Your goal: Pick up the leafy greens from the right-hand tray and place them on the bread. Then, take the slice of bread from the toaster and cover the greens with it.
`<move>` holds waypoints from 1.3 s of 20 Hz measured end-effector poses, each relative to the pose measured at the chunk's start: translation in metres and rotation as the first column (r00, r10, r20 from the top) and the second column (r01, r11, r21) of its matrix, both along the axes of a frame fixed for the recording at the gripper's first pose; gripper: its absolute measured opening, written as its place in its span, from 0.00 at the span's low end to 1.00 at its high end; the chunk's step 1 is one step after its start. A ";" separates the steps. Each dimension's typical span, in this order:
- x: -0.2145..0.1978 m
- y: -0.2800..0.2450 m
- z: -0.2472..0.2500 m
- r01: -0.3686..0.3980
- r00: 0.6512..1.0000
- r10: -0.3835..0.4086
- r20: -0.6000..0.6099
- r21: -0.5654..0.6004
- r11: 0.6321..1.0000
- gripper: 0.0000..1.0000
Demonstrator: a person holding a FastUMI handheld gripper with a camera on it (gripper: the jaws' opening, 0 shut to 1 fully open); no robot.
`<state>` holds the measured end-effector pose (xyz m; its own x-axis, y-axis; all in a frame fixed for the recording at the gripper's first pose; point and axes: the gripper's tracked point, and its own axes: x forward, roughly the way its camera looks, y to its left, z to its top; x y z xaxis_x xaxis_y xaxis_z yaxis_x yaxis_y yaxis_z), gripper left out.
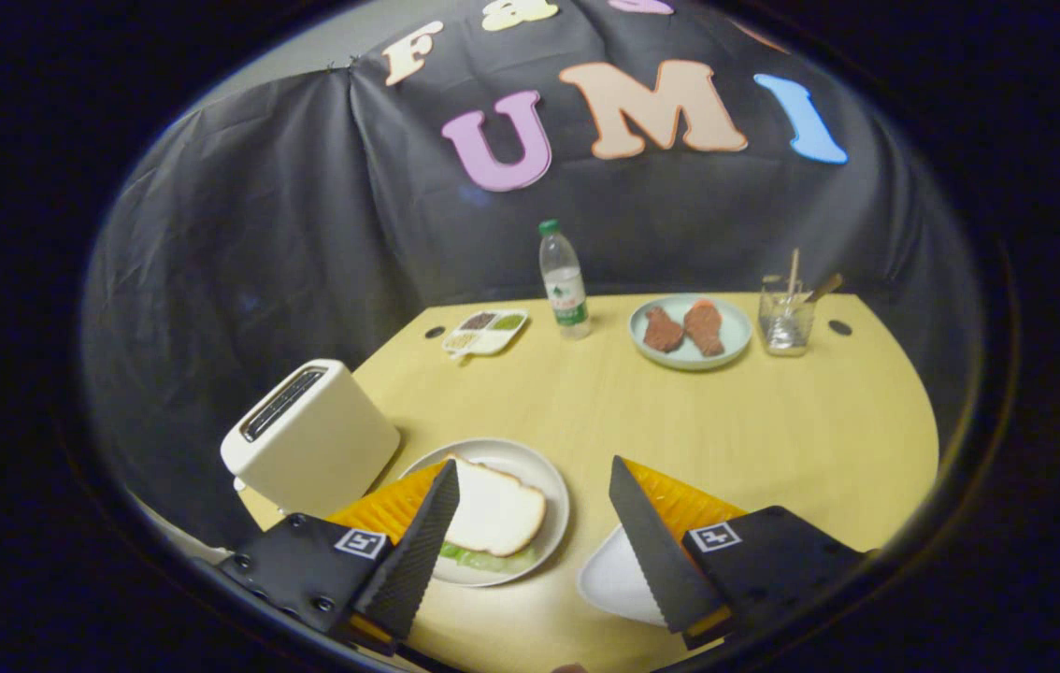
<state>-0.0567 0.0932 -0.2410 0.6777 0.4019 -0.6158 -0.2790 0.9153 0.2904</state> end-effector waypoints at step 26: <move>0.027 -0.206 0.154 0.343 0.829 -0.276 0.486 -0.053 0.938 1.00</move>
